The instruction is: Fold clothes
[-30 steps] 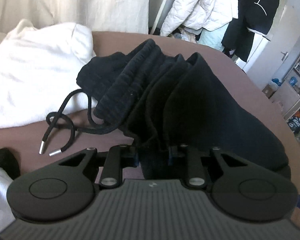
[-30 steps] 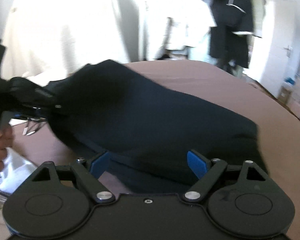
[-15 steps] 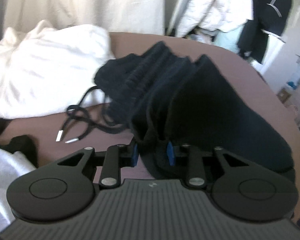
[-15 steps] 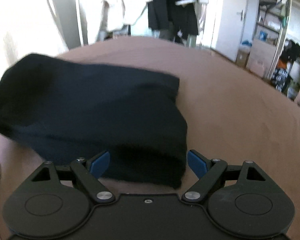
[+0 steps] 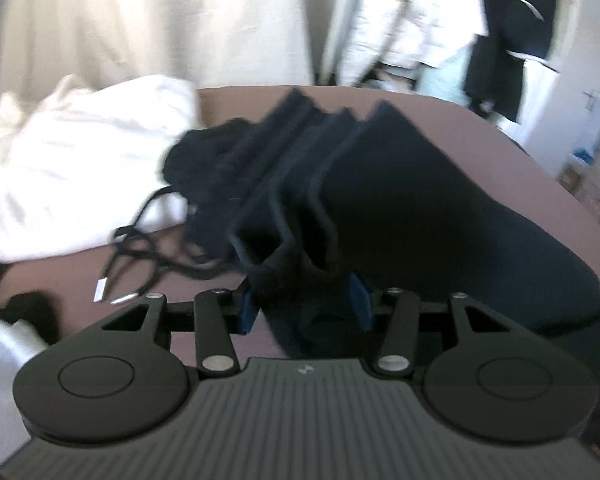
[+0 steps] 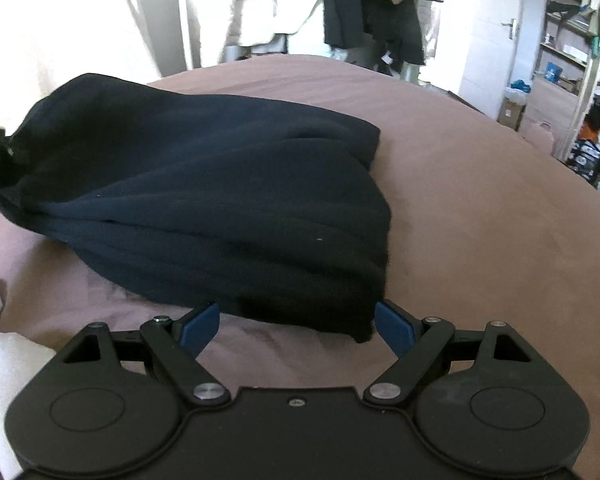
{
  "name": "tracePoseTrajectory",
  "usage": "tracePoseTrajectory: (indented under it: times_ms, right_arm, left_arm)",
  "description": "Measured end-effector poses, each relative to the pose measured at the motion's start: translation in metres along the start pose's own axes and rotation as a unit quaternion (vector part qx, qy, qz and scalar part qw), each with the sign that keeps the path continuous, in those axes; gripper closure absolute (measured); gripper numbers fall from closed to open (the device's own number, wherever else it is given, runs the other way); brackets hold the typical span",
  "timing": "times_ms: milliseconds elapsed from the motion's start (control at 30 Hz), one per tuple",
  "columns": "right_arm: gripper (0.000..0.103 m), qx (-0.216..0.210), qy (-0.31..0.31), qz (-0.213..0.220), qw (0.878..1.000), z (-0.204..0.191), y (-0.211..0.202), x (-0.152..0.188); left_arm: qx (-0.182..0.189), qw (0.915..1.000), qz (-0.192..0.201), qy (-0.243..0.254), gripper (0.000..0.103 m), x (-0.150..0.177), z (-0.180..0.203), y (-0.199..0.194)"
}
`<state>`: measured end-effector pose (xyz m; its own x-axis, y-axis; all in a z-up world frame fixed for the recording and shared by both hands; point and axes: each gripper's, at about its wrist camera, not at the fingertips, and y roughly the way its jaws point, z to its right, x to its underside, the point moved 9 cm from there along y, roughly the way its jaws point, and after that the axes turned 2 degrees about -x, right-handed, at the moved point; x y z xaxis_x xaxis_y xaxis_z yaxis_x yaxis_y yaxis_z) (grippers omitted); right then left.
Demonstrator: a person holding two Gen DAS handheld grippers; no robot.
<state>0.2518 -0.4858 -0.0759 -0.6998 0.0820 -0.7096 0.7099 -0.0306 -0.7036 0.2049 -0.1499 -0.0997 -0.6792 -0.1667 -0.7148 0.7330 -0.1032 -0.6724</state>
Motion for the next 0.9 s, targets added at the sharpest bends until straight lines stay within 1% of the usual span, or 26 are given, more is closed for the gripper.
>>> tracePoseTrajectory:
  times_ms: [33,167,200,267,300,333,400,433,467,500,567,600,633,700,733,767,833,900]
  right_arm:
    - [0.015,-0.001,-0.001,0.003,1.000,0.005,-0.006,0.008]
    - [0.015,-0.003,-0.003,0.013,1.000,0.024,-0.032,0.041]
    - [0.015,-0.003,-0.004,0.016,1.000,0.029,-0.038,0.050]
    - [0.015,0.001,0.003,0.021,1.000,0.034,-0.046,0.059]
    - [0.015,0.003,0.006,0.024,1.000,0.037,-0.050,0.064]
    - [0.015,0.005,0.010,0.027,1.000,0.039,-0.054,0.068]
    - [0.015,0.010,0.014,0.033,0.999,0.045,-0.062,0.078]
    - [0.015,0.013,0.015,0.036,0.999,0.046,-0.059,0.074]
    - [0.015,0.016,0.018,0.040,0.999,0.048,-0.088,0.093]
    - [0.015,0.017,0.021,0.043,0.999,0.050,-0.108,0.106]
    - [0.015,0.015,0.021,0.045,0.999,0.052,-0.126,0.116]
    - [0.015,0.014,0.021,0.046,0.999,0.053,-0.135,0.120]
    - [0.015,0.013,0.021,0.047,0.999,0.053,-0.144,0.125]
    - [0.015,-0.015,0.008,0.046,0.999,0.038,-0.150,0.114]
    - [0.015,-0.030,0.002,0.045,0.999,0.030,-0.153,0.108]
    - [0.015,-0.044,-0.005,0.044,0.998,0.022,-0.156,0.102]
    - [0.015,-0.074,-0.018,0.042,0.996,0.005,-0.162,0.089]
    - [0.015,-0.104,-0.031,0.040,0.993,-0.011,-0.168,0.077]
  left_arm:
    - [-0.004,0.9999,-0.001,-0.012,0.045,0.001,-0.006,0.000]
    - [0.011,0.9986,-0.031,-0.042,0.045,0.005,-0.020,0.008]
    - [0.014,0.9986,-0.032,-0.040,0.045,0.005,-0.020,0.009]
    - [0.022,0.9987,-0.031,-0.034,0.050,0.004,-0.019,0.009]
    - [0.028,0.9990,-0.025,-0.025,0.072,0.002,-0.014,0.006]
    - [0.034,0.9991,-0.019,-0.016,0.085,0.000,-0.009,0.003]
    - [0.045,0.9989,-0.006,0.003,0.090,-0.003,0.001,-0.003]
    - [0.051,0.9986,0.000,0.012,0.091,-0.005,0.006,-0.007]
    - [0.057,0.9981,0.007,0.021,0.091,-0.007,0.011,-0.010]
    - [0.068,0.9973,0.011,0.025,0.091,-0.010,0.016,-0.013]
    - [0.096,0.9950,0.006,0.024,0.091,-0.021,0.028,-0.015]
    - [0.101,0.9943,0.000,0.034,0.091,-0.027,0.035,-0.013]
    - [0.091,0.9939,-0.012,0.062,0.090,-0.032,0.043,-0.008]
    - [0.066,0.9894,-0.042,0.123,0.088,-0.040,0.060,0.005]
    - [0.065,0.9868,-0.063,0.135,0.084,-0.044,0.066,0.011]
    - [0.064,0.9838,-0.085,0.144,0.081,-0.048,0.072,0.017]
    - [0.076,0.9755,-0.135,0.156,0.070,-0.055,0.080,0.025]
    - [0.097,0.9645,-0.174,0.174,0.067,-0.063,0.082,0.029]
